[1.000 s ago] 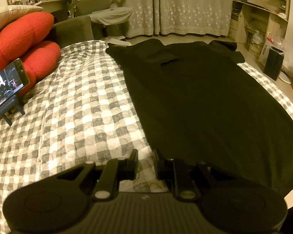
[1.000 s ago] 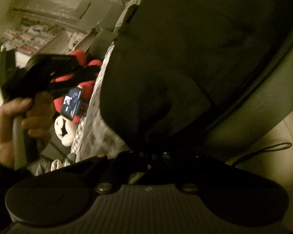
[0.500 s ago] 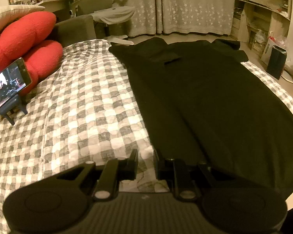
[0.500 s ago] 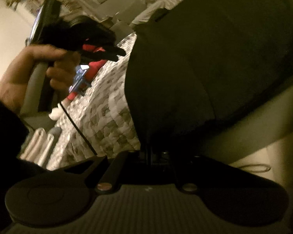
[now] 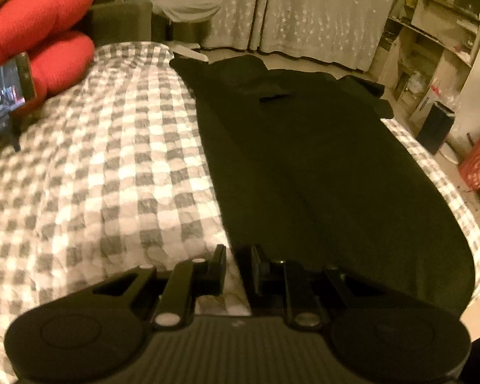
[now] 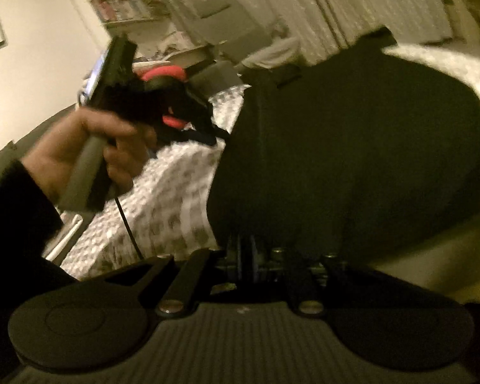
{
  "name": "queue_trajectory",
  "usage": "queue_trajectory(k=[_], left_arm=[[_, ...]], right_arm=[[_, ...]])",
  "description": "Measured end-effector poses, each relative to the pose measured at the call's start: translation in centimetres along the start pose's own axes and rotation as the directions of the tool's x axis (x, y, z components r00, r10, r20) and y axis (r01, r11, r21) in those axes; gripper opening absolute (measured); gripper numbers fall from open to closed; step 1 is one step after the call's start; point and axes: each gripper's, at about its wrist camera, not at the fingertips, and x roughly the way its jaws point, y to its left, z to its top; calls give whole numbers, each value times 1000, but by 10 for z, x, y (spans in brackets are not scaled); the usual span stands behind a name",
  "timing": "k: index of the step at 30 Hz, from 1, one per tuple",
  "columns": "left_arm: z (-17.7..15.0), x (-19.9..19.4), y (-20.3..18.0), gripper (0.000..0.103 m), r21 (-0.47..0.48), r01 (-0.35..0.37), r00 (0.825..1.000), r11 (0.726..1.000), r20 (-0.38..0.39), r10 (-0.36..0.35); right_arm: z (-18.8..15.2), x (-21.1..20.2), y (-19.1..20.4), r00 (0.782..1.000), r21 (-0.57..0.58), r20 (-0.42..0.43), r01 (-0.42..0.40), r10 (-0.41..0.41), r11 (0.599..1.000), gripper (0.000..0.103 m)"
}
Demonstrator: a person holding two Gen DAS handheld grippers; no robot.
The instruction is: Fold clothes
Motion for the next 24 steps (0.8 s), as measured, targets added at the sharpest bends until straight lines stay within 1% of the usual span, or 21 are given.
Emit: queue_trajectory(k=[1, 3, 5, 7, 8, 9, 10, 11, 13, 14, 16, 17, 19, 21, 22, 23, 24], left_arm=[[-1, 1, 0, 17, -7, 7, 1000, 1000, -6, -7], [-2, 5, -1, 23, -18, 6, 1000, 1000, -14, -6], [-3, 9, -2, 26, -27, 11, 1000, 1000, -19, -11], [-4, 11, 0, 28, -50, 22, 1000, 999, -15, -23], [-4, 11, 3, 27, -86, 25, 1000, 996, -14, -26], [-4, 11, 7, 15, -125, 26, 1000, 992, -14, -28], [-5, 11, 9, 9, -132, 22, 1000, 991, -14, -24], [-5, 11, 10, 3, -133, 17, 1000, 991, -14, -19], [-7, 10, 10, 1, -123, 6, 1000, 992, -9, -7], [-8, 8, 9, 1, -110, -2, 1000, 994, -7, 2], [-8, 4, 11, 1, -102, -16, 1000, 995, -4, 15], [-7, 0, 13, 1, -111, -19, 1000, 994, -4, 19], [-6, -7, 19, 1, -119, -4, 1000, 993, 7, 5], [-7, -7, 22, 1, -117, 0, 1000, 993, 0, 0], [-7, -5, 23, 1, -114, -3, 1000, 993, -9, 2], [-7, -3, 25, 0, -122, -13, 1000, 992, -15, 11], [-6, -2, 27, 0, -132, -25, 1000, 991, -21, 22]], right_arm=[[8, -1, -1, 1000, -21, -14, -6, 6, 1000, 17], [27, 0, -3, 1000, -62, -8, 28, -28, 998, 18], [55, 7, -7, 997, -104, 25, 74, -72, 992, 18], [85, 26, -11, 997, -128, -17, 68, -71, 989, 18], [98, 38, -13, 996, -130, -57, 61, -69, 990, 18], [107, 52, -16, 993, -122, -91, 60, -71, 991, 18], [113, 67, -20, 990, -103, -124, 54, -66, 993, 18], [115, 79, -25, 985, -72, -160, 47, -58, 996, 18], [116, 102, -33, 973, -17, -226, 35, -38, 999, 17], [113, 103, -30, 973, -31, -229, 24, -31, 999, 10], [106, 103, -23, 972, -61, -235, 3, -17, 998, 8], [105, 99, -18, 974, -87, -227, -4, -16, 996, 4], [104, 91, -8, 977, -140, -212, -14, -16, 990, 4], [109, 85, -6, 979, -186, -201, -5, -33, 982, 5], [110, 86, -5, 979, -223, -198, 11, -56, 975, 8], [111, 91, -9, 975, -233, -211, 17, -67, 972, 14], [115, 94, -14, 970, -213, -237, 11, -62, 977, 14]])
